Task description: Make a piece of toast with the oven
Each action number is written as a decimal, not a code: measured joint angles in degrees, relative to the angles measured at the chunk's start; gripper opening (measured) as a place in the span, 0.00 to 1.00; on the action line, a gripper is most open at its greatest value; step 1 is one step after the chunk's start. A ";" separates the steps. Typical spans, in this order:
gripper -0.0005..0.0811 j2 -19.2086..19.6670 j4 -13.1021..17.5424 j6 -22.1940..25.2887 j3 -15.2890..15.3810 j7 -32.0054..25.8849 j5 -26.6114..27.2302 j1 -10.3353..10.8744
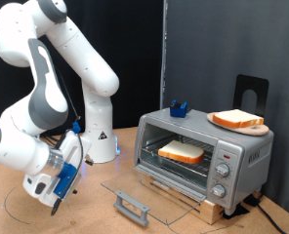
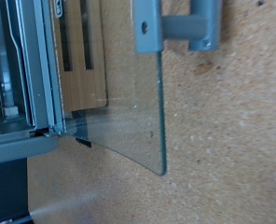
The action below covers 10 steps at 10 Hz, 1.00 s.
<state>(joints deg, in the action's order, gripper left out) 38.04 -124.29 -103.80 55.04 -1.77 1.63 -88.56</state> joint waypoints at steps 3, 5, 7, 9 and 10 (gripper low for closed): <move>1.00 0.64 -3.68 -3.73 -0.03 0.07 -0.44 1.32; 1.00 0.83 -6.12 -7.75 -0.57 0.81 -0.57 2.86; 1.00 1.08 -8.21 -9.61 -0.91 0.98 -0.58 4.41; 1.00 1.13 -10.22 -10.06 -0.72 0.95 -0.55 5.26; 1.00 1.13 -11.14 -10.12 -0.34 0.76 -0.29 5.31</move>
<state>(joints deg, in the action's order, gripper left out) 39.17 -135.43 -113.92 54.70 -1.01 1.35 -83.25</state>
